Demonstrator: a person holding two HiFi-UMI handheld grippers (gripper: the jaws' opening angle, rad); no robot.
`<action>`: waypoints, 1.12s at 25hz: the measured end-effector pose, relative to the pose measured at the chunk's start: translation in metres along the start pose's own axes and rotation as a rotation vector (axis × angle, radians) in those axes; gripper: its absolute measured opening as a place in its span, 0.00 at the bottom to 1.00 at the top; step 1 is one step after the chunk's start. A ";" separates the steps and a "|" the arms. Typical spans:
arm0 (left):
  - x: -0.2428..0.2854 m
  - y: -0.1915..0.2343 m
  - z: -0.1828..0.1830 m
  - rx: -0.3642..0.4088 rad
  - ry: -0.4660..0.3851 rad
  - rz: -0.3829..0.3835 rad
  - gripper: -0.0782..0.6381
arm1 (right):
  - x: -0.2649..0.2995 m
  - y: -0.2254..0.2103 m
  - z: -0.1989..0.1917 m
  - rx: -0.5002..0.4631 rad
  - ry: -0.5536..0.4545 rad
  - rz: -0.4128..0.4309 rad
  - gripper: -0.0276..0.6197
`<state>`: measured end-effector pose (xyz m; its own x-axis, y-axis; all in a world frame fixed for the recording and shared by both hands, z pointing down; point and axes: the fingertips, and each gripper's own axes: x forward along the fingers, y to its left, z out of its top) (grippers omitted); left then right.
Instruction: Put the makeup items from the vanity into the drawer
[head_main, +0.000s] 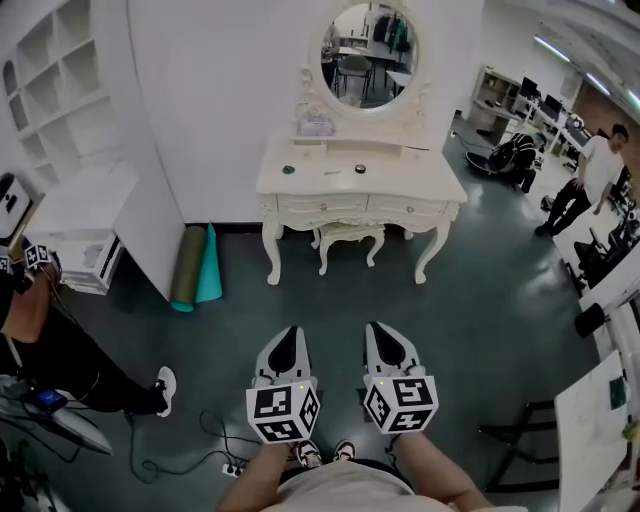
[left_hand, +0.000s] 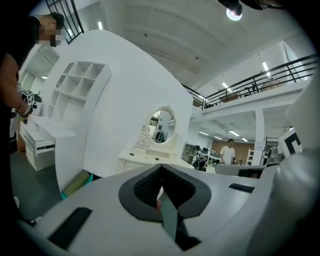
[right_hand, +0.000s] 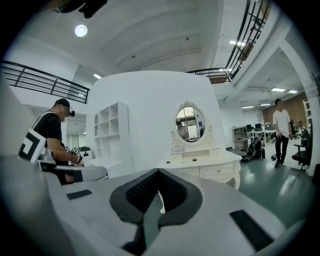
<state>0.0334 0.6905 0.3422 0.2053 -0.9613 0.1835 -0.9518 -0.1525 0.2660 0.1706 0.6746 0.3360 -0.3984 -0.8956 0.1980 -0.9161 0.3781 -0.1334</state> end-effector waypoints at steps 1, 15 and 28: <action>0.001 0.004 0.000 0.002 0.002 -0.005 0.12 | 0.002 0.000 -0.001 -0.004 0.001 -0.013 0.07; 0.034 0.049 0.001 0.048 0.037 -0.022 0.12 | 0.048 -0.010 -0.017 0.037 0.035 -0.098 0.07; 0.132 0.096 0.019 -0.001 0.036 0.079 0.12 | 0.162 -0.039 -0.001 0.009 0.073 -0.046 0.07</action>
<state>-0.0350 0.5441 0.3737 0.1377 -0.9615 0.2377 -0.9652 -0.0764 0.2501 0.1417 0.5151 0.3741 -0.3588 -0.8922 0.2745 -0.9331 0.3348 -0.1314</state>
